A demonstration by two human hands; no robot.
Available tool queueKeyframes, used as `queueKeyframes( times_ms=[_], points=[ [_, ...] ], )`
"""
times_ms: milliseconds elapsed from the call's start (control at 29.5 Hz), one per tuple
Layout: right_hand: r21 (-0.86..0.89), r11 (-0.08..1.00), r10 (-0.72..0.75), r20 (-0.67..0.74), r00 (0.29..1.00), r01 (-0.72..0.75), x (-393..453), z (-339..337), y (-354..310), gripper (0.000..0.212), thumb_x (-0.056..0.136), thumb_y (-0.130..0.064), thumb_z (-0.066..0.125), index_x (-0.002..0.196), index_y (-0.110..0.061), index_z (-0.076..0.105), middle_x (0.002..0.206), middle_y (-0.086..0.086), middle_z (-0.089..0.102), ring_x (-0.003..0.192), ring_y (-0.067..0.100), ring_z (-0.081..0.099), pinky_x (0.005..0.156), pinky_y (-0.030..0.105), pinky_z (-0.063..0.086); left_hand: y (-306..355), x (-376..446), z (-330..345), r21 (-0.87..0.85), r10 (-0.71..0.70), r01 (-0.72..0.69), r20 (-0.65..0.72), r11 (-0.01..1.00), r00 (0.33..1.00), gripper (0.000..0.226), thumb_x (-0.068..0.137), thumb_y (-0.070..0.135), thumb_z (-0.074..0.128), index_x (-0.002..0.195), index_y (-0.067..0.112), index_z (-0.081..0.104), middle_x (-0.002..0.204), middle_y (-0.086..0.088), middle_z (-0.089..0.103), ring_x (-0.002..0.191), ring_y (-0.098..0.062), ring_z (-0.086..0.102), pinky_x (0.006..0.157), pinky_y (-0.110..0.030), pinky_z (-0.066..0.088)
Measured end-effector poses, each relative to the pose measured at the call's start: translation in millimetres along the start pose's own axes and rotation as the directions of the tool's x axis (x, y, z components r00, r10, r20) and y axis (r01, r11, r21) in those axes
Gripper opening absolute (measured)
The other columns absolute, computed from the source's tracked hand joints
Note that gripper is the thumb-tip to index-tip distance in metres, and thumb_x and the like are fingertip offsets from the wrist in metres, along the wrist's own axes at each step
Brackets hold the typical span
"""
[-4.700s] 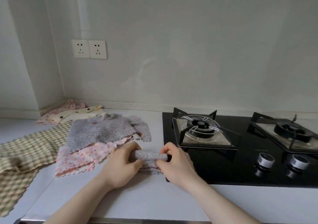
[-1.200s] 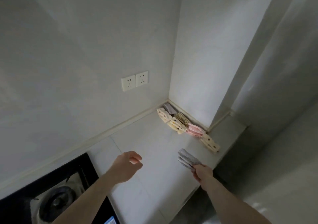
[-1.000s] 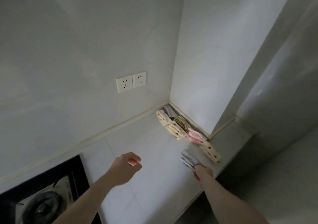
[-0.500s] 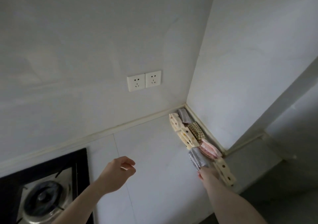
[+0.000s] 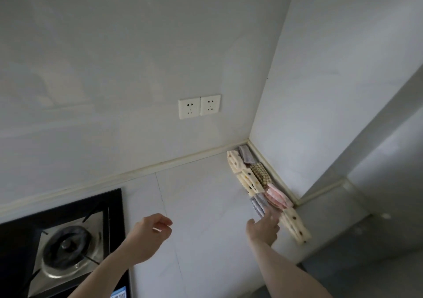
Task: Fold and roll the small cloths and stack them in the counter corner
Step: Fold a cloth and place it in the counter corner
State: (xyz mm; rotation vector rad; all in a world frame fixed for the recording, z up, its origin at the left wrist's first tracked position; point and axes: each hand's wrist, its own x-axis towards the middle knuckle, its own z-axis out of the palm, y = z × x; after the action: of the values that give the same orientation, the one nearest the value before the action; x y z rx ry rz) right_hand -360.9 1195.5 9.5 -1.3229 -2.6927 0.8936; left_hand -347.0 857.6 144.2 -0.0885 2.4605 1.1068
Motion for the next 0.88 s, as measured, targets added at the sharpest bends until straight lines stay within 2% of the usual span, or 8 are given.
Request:
queueKeyframes(
  times_ms=[68,169,305,406,440,609,745,880],
  points=[
    [-0.051,0.997,-0.054,0.046,0.998,0.056,-27,10,3,0.068,0.09,-0.025,0.069,0.15,-0.021,0.039,0.155,0.016,0.036,0.129,0.037,0.049,0.102,0.05,0.049,-13,-21,-6,-0.013,-0.012,0.012,-0.004,1.0,1.0,0.012,0.094,0.026,0.067,0.101,0.034,0.07,0.1,0.012,0.072,0.089,-0.007,0.07,0.08,-0.028,0.061],
    [-0.092,0.967,-0.219,0.161,0.962,0.236,-88,32,0,0.064,0.092,-0.025,0.069,0.148,-0.023,0.04,0.155,0.011,0.036,0.131,0.033,0.048,0.103,0.047,0.05,-48,-64,-22,-0.042,-0.056,0.055,-0.031,0.998,0.998,0.014,0.092,0.024,0.064,0.102,0.03,0.072,0.097,0.006,0.075,0.089,-0.012,0.072,0.082,-0.032,0.061],
    [0.044,0.891,-0.437,0.356,0.826,0.452,-197,69,-22,0.066,0.091,-0.014,0.069,0.15,-0.022,0.039,0.154,0.011,0.033,0.135,0.032,0.045,0.106,0.042,0.045,-116,-137,-49,-0.053,-0.134,0.127,-0.147,0.99,0.98,0.019,0.089,0.024,0.064,0.104,0.03,0.074,0.095,0.007,0.075,0.09,-0.009,0.07,0.088,-0.029,0.056],
    [0.145,0.832,-0.538,0.44,0.719,0.535,-286,91,-43,0.07,0.089,-0.01,0.068,0.15,-0.023,0.037,0.153,0.007,0.034,0.134,0.028,0.046,0.105,0.039,0.046,-170,-203,-67,-0.119,-0.232,0.209,-0.233,0.971,0.945,0.02,0.087,0.028,0.063,0.103,0.034,0.073,0.091,0.01,0.074,0.082,-0.006,0.068,0.072,-0.02,0.054],
    [0.176,0.808,-0.573,0.46,0.679,0.562,-316,97,-51,0.069,0.09,-0.011,0.068,0.15,-0.023,0.037,0.152,0.006,0.034,0.135,0.026,0.046,0.107,0.039,0.045,-187,-225,-72,-0.138,-0.253,0.224,-0.257,0.965,0.933,0.019,0.087,0.027,0.063,0.103,0.034,0.073,0.089,0.011,0.073,0.079,-0.006,0.067,0.067,-0.018,0.053],
    [0.336,0.669,-0.706,0.568,0.423,0.663,-459,119,-79,0.066,0.091,-0.014,0.067,0.149,-0.028,0.039,0.151,0.001,0.037,0.134,0.021,0.049,0.109,0.038,0.047,-269,-323,-97,-0.239,-0.365,0.294,-0.358,0.926,0.859,0.018,0.091,0.025,0.062,0.104,0.034,0.069,0.095,0.014,0.071,0.08,-0.003,0.064,0.064,-0.016,0.049],
    [0.43,0.582,-0.729,0.651,0.209,0.69,-550,127,-87,0.062,0.093,-0.017,0.065,0.147,-0.034,0.038,0.151,-0.01,0.034,0.137,0.016,0.045,0.107,0.034,0.048,-322,-383,-114,-0.338,-0.437,0.312,-0.409,0.888,0.801,0.018,0.093,0.022,0.063,0.106,0.034,0.068,0.101,0.017,0.07,0.092,-0.003,0.067,0.073,-0.016,0.052],
    [0.476,0.507,-0.695,0.719,0.015,0.718,-610,151,-108,0.059,0.095,-0.019,0.061,0.146,-0.036,0.037,0.148,-0.014,0.036,0.133,0.01,0.044,0.101,0.026,0.043,-369,-433,-132,-0.417,-0.495,0.307,-0.484,0.855,0.721,0.02,0.094,0.024,0.064,0.113,0.028,0.069,0.106,0.016,0.071,0.093,0.0,0.067,0.07,-0.008,0.046]
  ],
)
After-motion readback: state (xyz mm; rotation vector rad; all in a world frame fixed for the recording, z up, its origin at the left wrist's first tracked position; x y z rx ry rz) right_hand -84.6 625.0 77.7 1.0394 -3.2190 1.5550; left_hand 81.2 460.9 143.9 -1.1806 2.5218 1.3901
